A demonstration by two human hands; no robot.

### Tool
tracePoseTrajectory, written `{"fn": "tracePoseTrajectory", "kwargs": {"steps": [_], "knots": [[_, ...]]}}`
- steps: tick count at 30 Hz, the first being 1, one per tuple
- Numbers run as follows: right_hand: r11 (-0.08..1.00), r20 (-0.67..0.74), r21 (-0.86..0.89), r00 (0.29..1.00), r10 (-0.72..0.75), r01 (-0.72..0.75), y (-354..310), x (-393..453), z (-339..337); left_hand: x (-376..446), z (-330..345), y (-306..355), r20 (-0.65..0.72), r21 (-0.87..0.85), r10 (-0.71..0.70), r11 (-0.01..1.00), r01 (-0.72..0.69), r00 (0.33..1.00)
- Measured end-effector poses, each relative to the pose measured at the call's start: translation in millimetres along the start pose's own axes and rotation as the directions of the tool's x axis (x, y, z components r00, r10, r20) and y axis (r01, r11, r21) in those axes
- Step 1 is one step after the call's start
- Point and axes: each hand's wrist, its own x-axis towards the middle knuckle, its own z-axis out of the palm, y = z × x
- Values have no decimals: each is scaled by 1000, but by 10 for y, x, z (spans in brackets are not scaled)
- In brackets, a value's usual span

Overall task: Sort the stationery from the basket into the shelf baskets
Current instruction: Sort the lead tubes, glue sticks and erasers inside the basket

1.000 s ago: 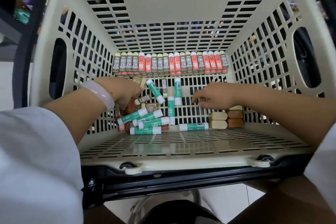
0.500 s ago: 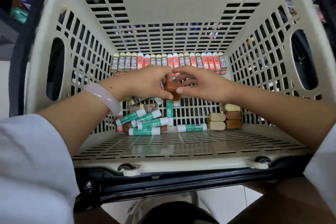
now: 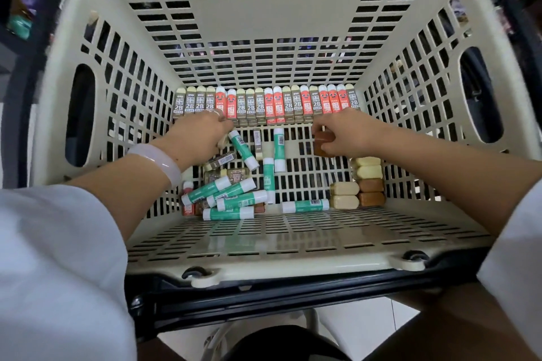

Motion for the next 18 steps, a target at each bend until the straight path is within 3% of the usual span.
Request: {"fn": "tracePoseTrajectory", "kwargs": {"steps": [4,11,14,18], "knots": [[986,83,-168,996,14,0,69,-15,-28,0,46,39,-6,76,1,997,0,1000],[946,450,-281,893,-15,158,16,-81,88,-9,45,34,22,184,-13,983,9,1000],[958,432,-241,901,-36,153,5,-85,44,-14,46,4,45,138,-47,990,40,998],[989,201,-80,974,-103,121,-36,-50,-18,-63,7,-8,142,-98,-117,986,131,983]]}}
